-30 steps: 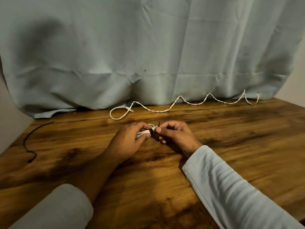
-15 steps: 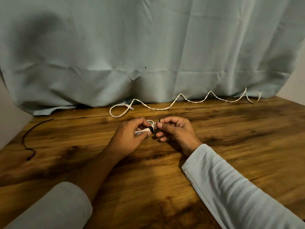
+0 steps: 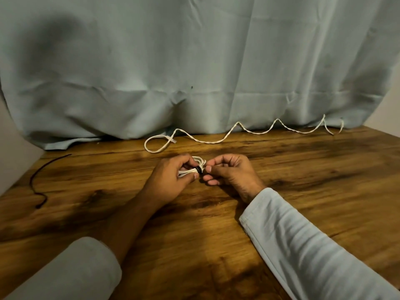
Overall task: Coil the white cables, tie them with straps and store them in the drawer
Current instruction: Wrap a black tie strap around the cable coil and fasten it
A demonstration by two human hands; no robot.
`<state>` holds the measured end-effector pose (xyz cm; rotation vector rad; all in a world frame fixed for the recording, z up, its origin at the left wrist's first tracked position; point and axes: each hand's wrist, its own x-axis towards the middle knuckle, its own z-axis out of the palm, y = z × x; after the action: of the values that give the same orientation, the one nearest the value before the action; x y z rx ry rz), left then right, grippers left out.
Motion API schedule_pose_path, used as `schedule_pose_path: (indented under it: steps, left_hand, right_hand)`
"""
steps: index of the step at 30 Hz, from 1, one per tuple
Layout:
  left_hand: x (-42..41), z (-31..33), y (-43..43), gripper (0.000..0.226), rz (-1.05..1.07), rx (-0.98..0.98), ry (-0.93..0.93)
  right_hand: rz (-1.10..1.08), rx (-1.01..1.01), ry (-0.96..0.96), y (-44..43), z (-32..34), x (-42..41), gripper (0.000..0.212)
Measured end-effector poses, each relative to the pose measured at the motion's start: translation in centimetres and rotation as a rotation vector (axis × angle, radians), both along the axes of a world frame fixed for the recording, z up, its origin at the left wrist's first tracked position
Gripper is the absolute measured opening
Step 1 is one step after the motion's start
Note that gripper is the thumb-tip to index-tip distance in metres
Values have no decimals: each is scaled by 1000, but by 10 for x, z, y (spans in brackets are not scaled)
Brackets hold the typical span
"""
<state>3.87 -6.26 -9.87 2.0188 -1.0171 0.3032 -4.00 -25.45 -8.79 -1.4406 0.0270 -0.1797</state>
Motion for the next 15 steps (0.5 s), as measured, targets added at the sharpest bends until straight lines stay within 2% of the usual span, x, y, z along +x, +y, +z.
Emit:
schedule_pose_path:
  steps: [8,15]
  left_hand:
    - [2,0,3,21,16,54,26]
    - [2,1,4,19,4,6,56]
  right_hand:
    - [-1,-73,20,2,-3,0,15]
    - [33,-72,16,1,-3,-1,17]
